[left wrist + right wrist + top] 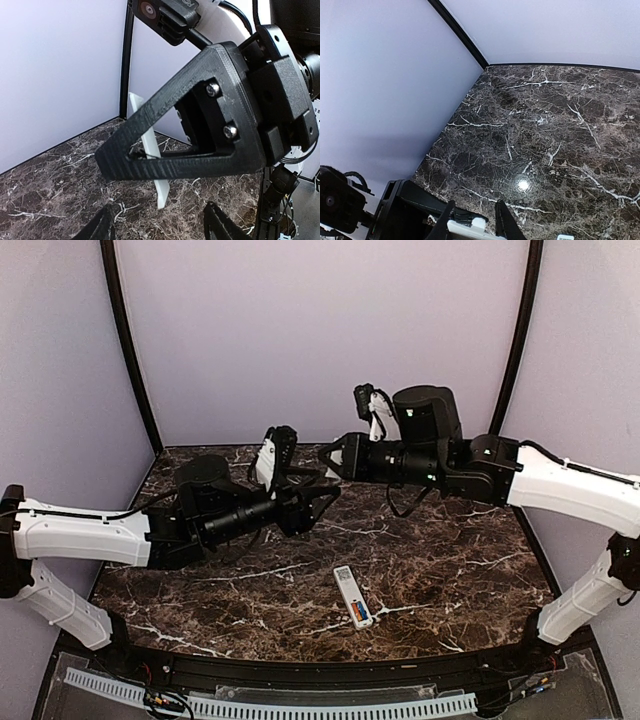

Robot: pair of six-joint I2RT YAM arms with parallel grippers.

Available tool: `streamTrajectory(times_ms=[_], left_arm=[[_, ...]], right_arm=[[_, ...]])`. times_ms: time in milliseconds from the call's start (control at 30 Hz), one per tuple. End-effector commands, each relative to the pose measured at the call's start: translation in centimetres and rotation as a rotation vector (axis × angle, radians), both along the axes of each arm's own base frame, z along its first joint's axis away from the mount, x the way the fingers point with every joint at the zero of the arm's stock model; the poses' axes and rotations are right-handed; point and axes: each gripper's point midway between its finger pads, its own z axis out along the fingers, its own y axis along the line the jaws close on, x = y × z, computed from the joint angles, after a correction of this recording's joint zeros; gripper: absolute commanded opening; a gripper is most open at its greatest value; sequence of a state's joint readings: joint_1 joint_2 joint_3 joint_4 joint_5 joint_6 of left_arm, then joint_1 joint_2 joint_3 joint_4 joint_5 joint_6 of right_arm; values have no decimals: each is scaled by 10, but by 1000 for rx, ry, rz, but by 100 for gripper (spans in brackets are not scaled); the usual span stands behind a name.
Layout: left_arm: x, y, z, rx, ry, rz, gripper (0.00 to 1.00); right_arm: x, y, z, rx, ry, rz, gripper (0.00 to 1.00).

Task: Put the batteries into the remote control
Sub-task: Move the remote control without the battery cover to the center of the board.

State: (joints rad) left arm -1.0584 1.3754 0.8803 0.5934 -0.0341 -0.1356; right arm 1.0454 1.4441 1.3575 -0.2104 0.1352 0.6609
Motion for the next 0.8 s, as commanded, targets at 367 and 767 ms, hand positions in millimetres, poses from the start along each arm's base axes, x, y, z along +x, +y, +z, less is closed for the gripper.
streamTrajectory(times_ms=[367, 767], left_arm=[[-73, -1, -130, 823, -108, -690, 71], [-55, -33, -217, 1086, -333, -1064, 73]], right_arm=[[21, -111, -98, -204, 244, -55, 6], [-8, -161, -135, -195, 295, -38, 6]])
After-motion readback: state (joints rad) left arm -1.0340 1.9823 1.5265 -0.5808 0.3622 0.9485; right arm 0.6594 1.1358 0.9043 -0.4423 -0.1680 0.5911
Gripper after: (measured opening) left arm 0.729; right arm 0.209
